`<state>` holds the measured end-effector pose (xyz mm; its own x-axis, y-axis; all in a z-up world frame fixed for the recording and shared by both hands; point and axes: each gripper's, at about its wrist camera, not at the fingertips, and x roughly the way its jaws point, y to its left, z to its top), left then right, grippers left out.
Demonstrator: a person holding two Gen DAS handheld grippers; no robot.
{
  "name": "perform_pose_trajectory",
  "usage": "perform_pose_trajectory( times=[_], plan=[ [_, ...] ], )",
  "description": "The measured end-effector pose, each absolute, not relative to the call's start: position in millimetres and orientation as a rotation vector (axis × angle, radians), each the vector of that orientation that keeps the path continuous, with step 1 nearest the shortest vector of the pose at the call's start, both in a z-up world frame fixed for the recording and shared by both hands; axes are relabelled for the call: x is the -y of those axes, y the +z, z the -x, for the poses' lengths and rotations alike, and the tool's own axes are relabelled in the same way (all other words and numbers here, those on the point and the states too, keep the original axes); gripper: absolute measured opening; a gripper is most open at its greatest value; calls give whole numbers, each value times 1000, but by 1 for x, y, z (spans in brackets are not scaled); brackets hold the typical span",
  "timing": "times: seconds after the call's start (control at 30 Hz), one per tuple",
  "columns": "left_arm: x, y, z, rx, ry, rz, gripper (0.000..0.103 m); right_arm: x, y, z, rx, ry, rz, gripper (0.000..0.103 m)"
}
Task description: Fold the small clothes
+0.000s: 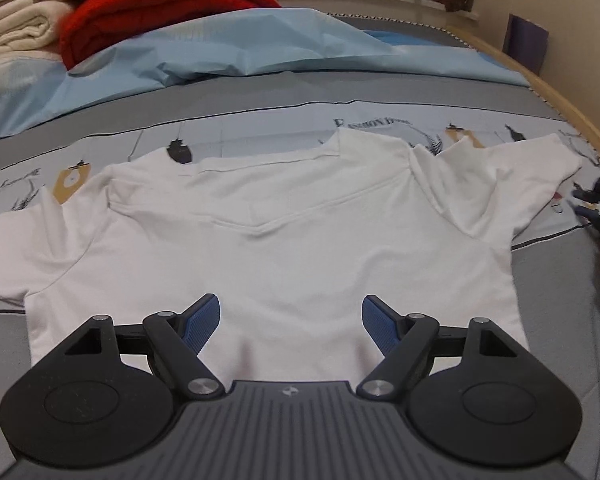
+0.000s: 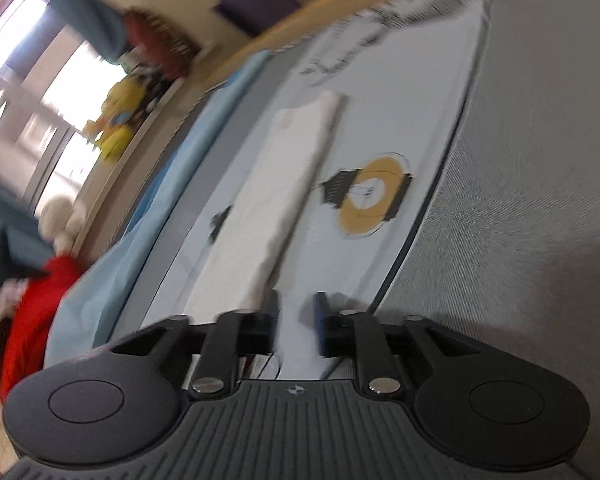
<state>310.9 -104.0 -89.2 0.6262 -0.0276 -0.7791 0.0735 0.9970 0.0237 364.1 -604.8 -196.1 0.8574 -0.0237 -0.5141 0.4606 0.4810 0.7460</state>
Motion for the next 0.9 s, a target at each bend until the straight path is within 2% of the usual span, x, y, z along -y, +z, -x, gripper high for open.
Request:
perform_pose_trajectory(
  times=[0.37,0.43,0.5,0.7,0.9],
  plan=[
    [99,-105,-317,-938,-62,-62,83,622,-214,-416,-332,-329,-1098,23],
    [99,-104,-315,-930,-70,-66,83,618,-212,-419,-326,-344,-1083,21],
    [100,-102,-314,-927,-69,-69,83,613,-210,-416,-336,-386,-1058,5],
    [84,-88,-318,-911,-35,-9,83,612,-177,-387,-316,-604,-980,0],
    [57,-71,-318,-887,14,56,83,592,-142,-344,-294,-671,-948,1]
  ],
)
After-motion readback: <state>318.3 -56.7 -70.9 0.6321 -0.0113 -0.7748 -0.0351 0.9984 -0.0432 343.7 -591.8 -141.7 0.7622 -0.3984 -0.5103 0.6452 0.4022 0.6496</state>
